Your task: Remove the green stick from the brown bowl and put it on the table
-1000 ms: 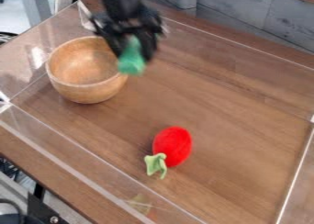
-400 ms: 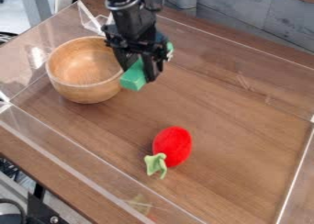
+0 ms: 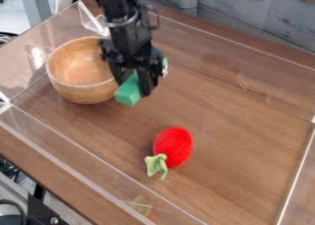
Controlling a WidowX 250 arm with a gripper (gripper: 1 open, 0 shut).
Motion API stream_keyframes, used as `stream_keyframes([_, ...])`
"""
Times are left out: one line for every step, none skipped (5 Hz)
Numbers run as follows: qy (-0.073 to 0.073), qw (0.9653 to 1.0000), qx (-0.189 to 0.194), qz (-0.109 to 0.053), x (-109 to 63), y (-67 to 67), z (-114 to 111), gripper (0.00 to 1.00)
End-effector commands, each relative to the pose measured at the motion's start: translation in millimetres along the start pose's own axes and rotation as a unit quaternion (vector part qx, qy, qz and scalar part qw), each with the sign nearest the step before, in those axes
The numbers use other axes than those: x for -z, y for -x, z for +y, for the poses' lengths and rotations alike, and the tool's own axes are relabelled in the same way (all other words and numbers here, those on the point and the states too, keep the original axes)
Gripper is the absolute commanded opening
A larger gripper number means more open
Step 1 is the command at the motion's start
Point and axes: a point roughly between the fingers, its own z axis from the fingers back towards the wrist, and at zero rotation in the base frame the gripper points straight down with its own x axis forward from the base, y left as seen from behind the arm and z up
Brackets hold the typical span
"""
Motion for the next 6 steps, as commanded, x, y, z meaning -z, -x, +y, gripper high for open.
stream_keyframes([-0.011,0.9994,0.029,-0.015,-7.5,-5.5,7,0.0])
stream_keyframes([-0.01,0.9991,0.04,-0.01,-8.4,-5.8,15,0.0])
stream_keyframes([-0.009,0.9985,0.053,-0.005,-1.5,-0.3,15,0.0])
stream_keyframes([-0.008,0.9981,0.061,0.001,6.2,5.5,14,0.0])
stream_keyframes([-0.008,0.9991,0.042,0.001,14.9,1.8,0,0.0])
stream_keyframes([-0.008,0.9997,0.024,0.002,22.2,-3.0,-11,0.0])
